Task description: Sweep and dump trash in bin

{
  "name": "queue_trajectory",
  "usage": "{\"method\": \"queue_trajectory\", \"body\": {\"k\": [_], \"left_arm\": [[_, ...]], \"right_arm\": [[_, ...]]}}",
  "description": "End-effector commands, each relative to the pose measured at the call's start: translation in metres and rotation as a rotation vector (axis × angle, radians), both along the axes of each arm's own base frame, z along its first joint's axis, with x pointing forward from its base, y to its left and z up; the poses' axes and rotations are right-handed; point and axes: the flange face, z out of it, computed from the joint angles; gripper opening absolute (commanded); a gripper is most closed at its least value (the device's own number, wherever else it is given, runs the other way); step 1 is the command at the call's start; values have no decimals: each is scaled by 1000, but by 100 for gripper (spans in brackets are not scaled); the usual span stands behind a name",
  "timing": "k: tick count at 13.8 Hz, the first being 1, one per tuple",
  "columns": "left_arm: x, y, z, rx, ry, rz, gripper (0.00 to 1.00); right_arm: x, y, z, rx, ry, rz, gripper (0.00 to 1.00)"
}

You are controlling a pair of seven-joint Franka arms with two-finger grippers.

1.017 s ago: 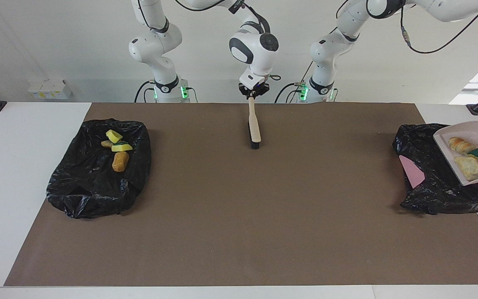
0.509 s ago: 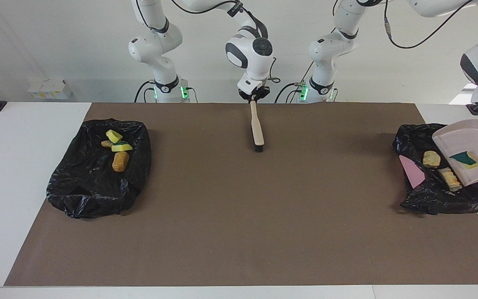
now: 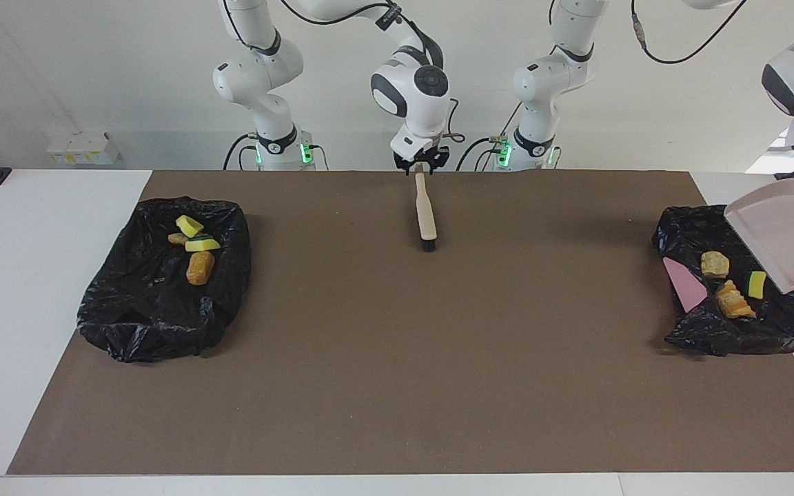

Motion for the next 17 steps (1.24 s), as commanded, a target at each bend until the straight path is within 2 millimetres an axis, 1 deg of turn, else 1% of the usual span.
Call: {"method": "queue_trajectory", "body": {"k": [1, 3, 4, 5, 6, 8, 9, 10, 12, 13, 14, 15, 17], "left_arm": [[-5, -17, 3, 5, 6, 2, 0], [-4, -29, 6, -20, -6, 1, 0], [-4, -32, 7, -62, -21, 16, 0], [-6, -36, 7, -107, -43, 45, 0], [-6, -45, 5, -134, -70, 82, 0], [-4, -65, 5, -141, -119, 146, 0], [-4, -71, 6, -170, -145, 170, 0], [-7, -78, 7, -244, -174, 205, 0], [-12, -88, 10, -365, -211, 291, 0], [-13, -99, 11, -393, -217, 316, 0], [-15, -110, 11, -404, -214, 338, 0], [-14, -127, 9, -418, -206, 355, 0], [-16, -154, 8, -446, -230, 434, 0]], "right_arm": [[55, -17, 35, 75, -33, -98, 79], [90, -37, 54, 91, -87, -142, 87], [115, -53, 66, 98, -121, -174, 88], [137, -70, 80, 103, -159, -191, 93], [156, -85, 93, 105, -193, -209, 94], [183, -113, 114, 65, -248, -221, 94], [195, -127, 127, 28, -286, -215, 98], [209, -146, 142, -4, -311, -226, 100], [231, -189, 177, -23, -309, -202, 100], [240, -213, 194, -27, -305, -154, 100], [244, -233, 205, -32, -299, -104, 100], [247, -251, 215, -33, -288, -75, 100], [245, -267, 240, -41, -284, -53, 100]]}}
